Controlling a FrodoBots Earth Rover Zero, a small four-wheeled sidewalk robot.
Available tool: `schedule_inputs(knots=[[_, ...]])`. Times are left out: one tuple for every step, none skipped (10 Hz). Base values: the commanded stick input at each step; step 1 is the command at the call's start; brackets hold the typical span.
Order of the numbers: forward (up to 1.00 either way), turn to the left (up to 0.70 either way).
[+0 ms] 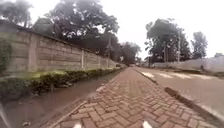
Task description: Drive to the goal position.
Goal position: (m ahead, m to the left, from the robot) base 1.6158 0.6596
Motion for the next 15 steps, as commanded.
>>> schedule_inputs(knots=[[0.7,-0.25],[0.7,-0.21],[0.7,-0.18],[0.7,-0.14],[0.7,-0.11],[0.7,-0.07],[0.7,-0.04],[0.7,0.0],[0.7,0.02],[0.7,0.05],[0.7,0.07],[0.7,0.09],[0.7,0.11],[0.7,0.14],[0.7,0.16]])
